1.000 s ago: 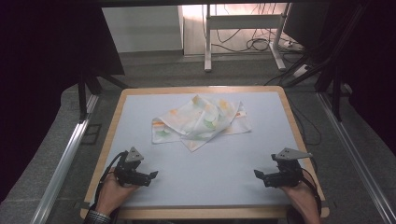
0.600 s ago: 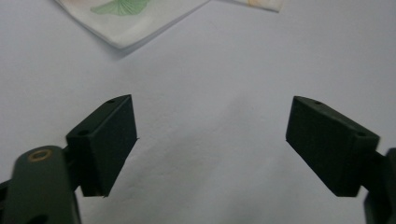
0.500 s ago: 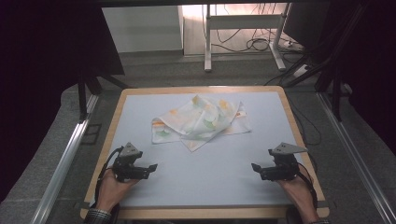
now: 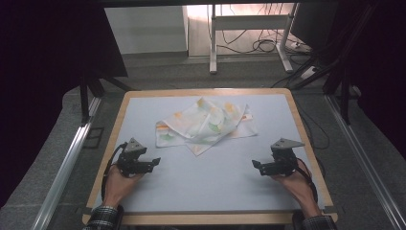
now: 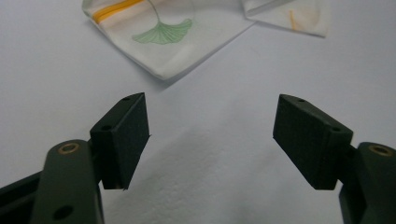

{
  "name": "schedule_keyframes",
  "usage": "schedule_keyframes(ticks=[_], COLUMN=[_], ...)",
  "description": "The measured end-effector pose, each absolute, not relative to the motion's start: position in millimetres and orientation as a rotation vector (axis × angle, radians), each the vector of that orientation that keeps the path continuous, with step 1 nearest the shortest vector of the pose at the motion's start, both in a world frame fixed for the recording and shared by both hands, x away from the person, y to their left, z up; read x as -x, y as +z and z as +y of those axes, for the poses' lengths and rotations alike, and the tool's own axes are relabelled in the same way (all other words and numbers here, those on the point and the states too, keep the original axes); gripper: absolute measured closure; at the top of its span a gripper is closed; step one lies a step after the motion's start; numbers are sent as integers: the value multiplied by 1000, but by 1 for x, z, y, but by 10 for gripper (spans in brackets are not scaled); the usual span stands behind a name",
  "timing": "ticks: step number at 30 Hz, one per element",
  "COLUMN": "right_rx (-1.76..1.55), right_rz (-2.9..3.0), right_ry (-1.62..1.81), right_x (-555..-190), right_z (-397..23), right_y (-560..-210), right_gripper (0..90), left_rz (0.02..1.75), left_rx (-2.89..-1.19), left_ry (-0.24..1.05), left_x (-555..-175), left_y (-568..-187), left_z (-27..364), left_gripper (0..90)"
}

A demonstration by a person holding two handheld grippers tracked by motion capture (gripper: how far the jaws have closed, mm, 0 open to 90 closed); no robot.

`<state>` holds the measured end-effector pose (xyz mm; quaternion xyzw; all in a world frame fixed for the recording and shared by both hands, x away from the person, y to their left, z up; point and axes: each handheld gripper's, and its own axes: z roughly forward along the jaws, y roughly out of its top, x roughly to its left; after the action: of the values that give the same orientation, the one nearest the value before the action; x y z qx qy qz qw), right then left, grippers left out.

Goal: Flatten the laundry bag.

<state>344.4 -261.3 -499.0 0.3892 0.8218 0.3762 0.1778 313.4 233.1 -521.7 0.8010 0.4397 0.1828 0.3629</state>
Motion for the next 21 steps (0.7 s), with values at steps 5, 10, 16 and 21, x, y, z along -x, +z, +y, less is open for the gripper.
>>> schedule_keyframes(ticks=[5, 10, 16, 21], right_rx=[-1149, -1194, -1231, -1208], right_rz=[2324, 2281, 2247, 2232], right_ry=[1032, 1023, 1009, 965], right_x=[-360, -372, -387, -400], right_z=[-258, -263, -268, -265], right_y=[-501, -496, -494, -495], right_gripper=[111, 241, 299, 377], left_rz=[1121, 1116, 1112, 1112], left_rx=[-2062, -2075, -2075, -2075], left_ry=[490, 499, 528, 535], left_x=[-323, -339, -351, -358], left_y=[-521, -523, -524, -525], left_z=[234, 233, 234, 233], left_gripper=[350, 386, 431, 468])
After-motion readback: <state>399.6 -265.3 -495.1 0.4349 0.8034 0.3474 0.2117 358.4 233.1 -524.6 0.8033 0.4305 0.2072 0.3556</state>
